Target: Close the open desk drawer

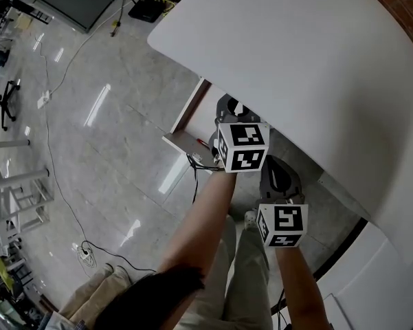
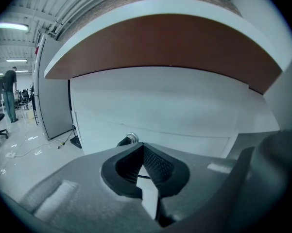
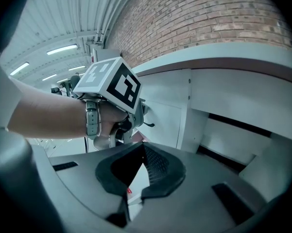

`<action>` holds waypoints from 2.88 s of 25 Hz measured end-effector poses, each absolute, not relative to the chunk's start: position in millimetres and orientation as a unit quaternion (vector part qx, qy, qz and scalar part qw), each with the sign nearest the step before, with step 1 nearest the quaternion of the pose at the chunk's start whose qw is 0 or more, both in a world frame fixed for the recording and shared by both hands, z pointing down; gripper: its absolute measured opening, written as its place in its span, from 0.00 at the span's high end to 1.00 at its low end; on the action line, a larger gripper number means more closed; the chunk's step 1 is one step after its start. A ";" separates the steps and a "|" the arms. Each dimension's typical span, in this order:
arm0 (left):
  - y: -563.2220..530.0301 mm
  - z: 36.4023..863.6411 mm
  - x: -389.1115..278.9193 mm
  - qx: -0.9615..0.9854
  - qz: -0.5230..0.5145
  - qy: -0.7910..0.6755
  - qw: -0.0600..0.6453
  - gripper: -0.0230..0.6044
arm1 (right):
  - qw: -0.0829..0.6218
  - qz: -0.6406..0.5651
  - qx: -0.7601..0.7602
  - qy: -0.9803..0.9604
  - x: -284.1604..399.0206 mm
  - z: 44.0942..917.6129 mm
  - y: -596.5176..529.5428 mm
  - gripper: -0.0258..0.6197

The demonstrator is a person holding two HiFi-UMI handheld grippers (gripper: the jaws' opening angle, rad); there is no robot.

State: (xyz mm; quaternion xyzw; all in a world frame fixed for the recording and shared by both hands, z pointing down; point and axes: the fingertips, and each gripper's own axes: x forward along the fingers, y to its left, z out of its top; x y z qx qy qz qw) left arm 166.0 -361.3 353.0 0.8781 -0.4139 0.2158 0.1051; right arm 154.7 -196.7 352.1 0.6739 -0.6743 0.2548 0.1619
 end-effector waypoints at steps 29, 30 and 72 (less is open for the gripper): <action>-279.5 252.3 109.1 0.916 0.133 -0.345 0.155 0.97 | 0.173 0.211 0.651 -0.708 137.9 271.6 -148.6 0.94; -271.6 240.2 104.9 0.917 0.126 -0.347 0.150 0.97 | 0.174 0.207 0.648 -0.712 137.8 264.0 -142.8 0.94; -114.6 211.4 -54.3 0.914 0.034 -0.393 0.090 0.97 | 0.147 0.119 0.568 -0.801 109.0 262.5 -74.3 0.94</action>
